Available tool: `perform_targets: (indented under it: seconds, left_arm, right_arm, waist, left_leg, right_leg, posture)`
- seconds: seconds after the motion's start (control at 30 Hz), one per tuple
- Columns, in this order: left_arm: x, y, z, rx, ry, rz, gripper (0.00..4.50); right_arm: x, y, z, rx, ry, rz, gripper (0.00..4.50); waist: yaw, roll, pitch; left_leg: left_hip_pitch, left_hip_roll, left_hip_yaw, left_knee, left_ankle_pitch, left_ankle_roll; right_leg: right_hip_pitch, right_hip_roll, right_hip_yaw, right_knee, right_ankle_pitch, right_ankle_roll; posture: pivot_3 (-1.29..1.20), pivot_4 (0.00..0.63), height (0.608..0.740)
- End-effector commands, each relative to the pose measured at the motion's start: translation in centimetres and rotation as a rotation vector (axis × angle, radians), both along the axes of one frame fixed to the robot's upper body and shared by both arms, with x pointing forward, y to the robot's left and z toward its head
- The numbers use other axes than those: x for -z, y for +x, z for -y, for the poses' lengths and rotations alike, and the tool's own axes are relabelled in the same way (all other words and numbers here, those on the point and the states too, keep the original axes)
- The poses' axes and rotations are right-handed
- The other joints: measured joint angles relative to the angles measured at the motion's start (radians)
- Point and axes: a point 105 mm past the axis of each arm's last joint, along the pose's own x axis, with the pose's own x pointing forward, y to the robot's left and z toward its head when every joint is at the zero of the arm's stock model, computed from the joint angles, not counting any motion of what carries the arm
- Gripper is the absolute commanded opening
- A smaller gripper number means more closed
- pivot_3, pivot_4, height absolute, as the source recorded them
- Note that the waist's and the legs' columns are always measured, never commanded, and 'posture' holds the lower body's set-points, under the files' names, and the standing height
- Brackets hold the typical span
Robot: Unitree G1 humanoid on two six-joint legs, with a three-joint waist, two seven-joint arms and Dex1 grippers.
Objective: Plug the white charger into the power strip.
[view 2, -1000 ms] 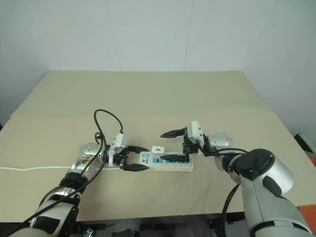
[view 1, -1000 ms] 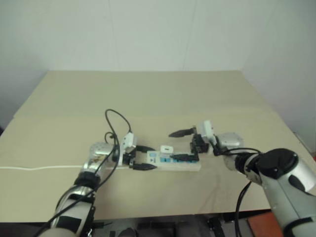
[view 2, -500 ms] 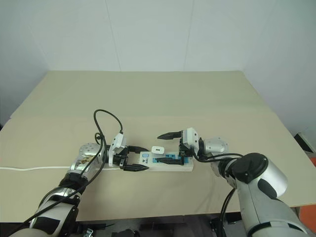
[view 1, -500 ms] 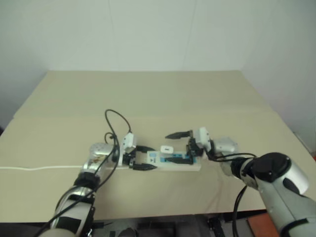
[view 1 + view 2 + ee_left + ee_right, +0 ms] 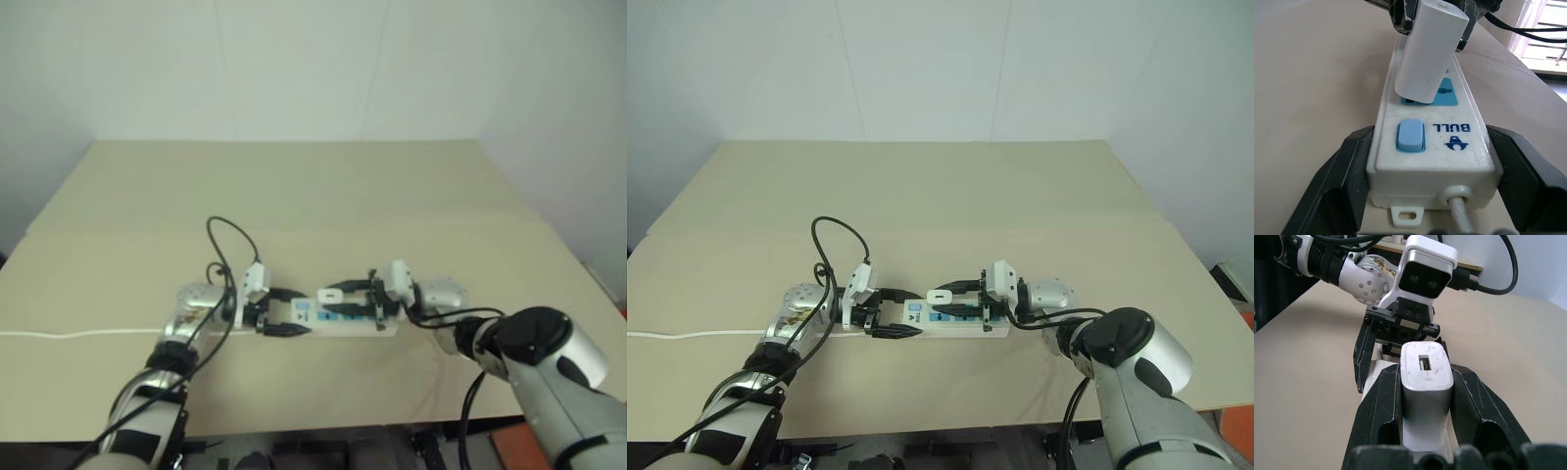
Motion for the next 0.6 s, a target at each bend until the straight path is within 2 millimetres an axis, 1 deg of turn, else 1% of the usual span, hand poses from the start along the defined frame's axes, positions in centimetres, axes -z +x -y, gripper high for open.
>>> perform_targets:
  seconds: [0.03, 0.17, 0.27, 0.43, 0.6]
  left_arm:
    - [-0.1, 0.0, -0.2, 0.009, 0.031, 0.025, 3.26]
    - [0.0, -0.1, -0.2, 0.014, 0.038, 0.03, 3.26]
    - [0.0, -0.1, -0.2, 0.015, 0.036, 0.03, 3.26]
    - [0.0, -0.1, -0.2, 0.013, 0.034, 0.031, 3.26]
    - [-0.1, -0.1, -0.2, 0.008, 0.027, 0.028, 3.26]
  right_arm:
    - [-0.5, 0.2, 0.1, -0.011, 0.009, -0.053, 1.13]
    - [-1.2, 0.8, 0.4, -0.04, -0.013, -0.177, 1.13]
    - [-1.6, 1.0, 0.7, -0.058, -0.032, -0.237, 1.13]
    - [-1.7, 1.0, 0.8, -0.068, -0.045, -0.268, 1.13]
    - [-1.1, 0.9, 0.6, -0.066, -0.06, -0.265, 1.13]
  waist:
    - [0.0, 0.0, 0.0]
    - [0.0, 0.0, 0.0]
    - [0.002, 0.0, 0.0]
    - [0.003, 0.0, 0.0]
    - [0.003, 0.0, 0.0]
  left_leg:
    - [0.0, 0.0, 0.0, 0.0, 0.0, 0.0]
    - [0.0, 0.0, 0.0, 0.0, 0.0, 0.0]
    - [0.0, 0.0, 0.0, 0.0, 0.0, 0.0]
    - [-0.001, 0.0, 0.0, 0.0, 0.0, 0.0]
    - [-0.001, 0.0, 0.0, 0.0, 0.0, 0.0]
  right_leg:
    - [0.0, 0.0, 0.0, 0.0, 0.0, 0.0]
    - [0.0, 0.0, 0.0, 0.0, 0.0, 0.0]
    - [0.0, 0.0, 0.0, 0.0, 0.0, 0.0]
    - [0.0, 0.0, 0.0, 0.0, 0.0, 0.0]
    - [0.0, 0.0, 0.0, 0.0, 0.0, 0.0]
  posture:
    - [0.0, 0.15, 0.74]
    - [0.0, 0.15, 0.74]
    - [0.0, 0.15, 0.74]
    - [0.0, 0.15, 0.74]
    - [0.0, 0.15, 0.74]
